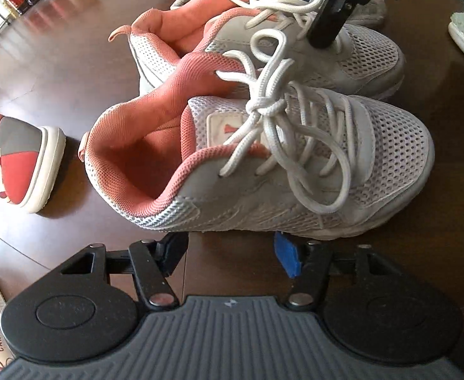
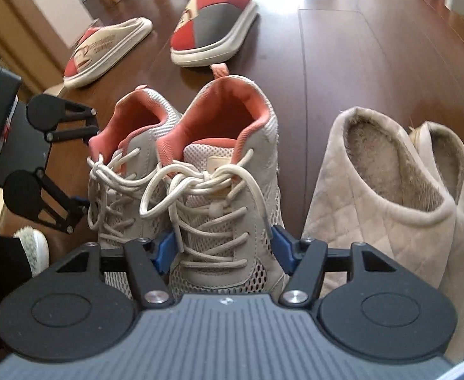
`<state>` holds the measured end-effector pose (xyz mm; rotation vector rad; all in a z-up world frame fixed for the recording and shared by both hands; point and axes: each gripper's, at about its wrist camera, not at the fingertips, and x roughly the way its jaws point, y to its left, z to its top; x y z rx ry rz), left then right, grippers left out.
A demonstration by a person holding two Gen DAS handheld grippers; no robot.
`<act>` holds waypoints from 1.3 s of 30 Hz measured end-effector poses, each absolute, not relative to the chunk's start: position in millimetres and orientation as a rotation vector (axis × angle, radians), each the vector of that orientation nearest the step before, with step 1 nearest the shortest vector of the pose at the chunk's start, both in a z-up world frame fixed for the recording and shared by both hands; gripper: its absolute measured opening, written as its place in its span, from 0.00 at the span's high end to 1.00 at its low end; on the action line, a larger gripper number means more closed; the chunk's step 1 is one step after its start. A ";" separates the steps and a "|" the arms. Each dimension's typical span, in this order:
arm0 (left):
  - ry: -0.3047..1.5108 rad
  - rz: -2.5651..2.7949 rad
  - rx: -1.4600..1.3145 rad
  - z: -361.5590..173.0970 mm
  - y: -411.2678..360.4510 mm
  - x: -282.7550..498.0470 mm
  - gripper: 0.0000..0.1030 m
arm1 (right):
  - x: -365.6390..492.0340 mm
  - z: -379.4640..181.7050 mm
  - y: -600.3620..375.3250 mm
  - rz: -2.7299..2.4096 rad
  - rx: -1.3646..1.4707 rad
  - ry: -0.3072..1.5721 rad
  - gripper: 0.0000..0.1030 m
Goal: Organize scattered shoes
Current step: 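Carry the sneaker beside the first pink-lined sneaker and release it, then move the right gripper to a red-white monkey-print slipper and grasp its heel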
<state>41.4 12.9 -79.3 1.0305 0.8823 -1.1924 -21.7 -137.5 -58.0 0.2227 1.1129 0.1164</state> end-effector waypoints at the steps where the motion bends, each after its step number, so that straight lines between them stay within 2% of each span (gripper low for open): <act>1: 0.896 -1.177 1.000 -77.0 18.2 44.4 0.39 | -20.6 -59.6 -137.5 0.107 0.229 1.117 0.40; 3: 0.921 -1.147 0.940 -72.4 28.7 50.5 0.39 | -15.8 -63.9 -136.5 0.091 0.234 1.128 0.34; 8: 0.981 -1.069 0.789 -61.1 55.1 65.7 0.34 | -4.8 -51.6 -135.0 0.137 0.177 1.135 0.35; 13: 1.044 -0.961 0.591 -43.0 86.9 88.3 0.34 | 15.7 -7.0 -158.0 0.135 0.196 1.055 0.34; 18: 1.071 -0.800 0.327 -0.6 117.0 131.5 0.30 | 78.7 14.9 -149.3 0.216 0.110 0.997 0.34; 21: 1.065 -0.756 0.245 12.0 128.0 150.1 0.30 | 140.9 16.0 -119.6 0.313 -0.041 0.970 0.30; 27: 1.068 -0.764 0.257 3.3 127.4 162.0 0.30 | 279.2 10.0 -75.7 0.415 -0.228 0.942 0.27; 31: 1.056 -0.789 0.253 -9.3 112.7 182.9 0.30 | 337.0 -5.1 -69.6 0.430 -0.263 0.984 0.25; 36: 1.009 -0.735 0.322 -29.6 105.0 233.1 0.30 | 371.9 -40.8 -71.3 0.542 -0.293 1.127 0.26; 38: 1.027 -0.680 0.308 -31.0 114.7 240.4 0.30 | 377.1 -55.7 -67.3 0.620 -0.333 1.151 0.27; 39: 1.035 -0.652 0.301 -31.7 119.6 244.1 0.30 | 377.6 -59.2 -66.1 0.656 -0.332 1.156 0.32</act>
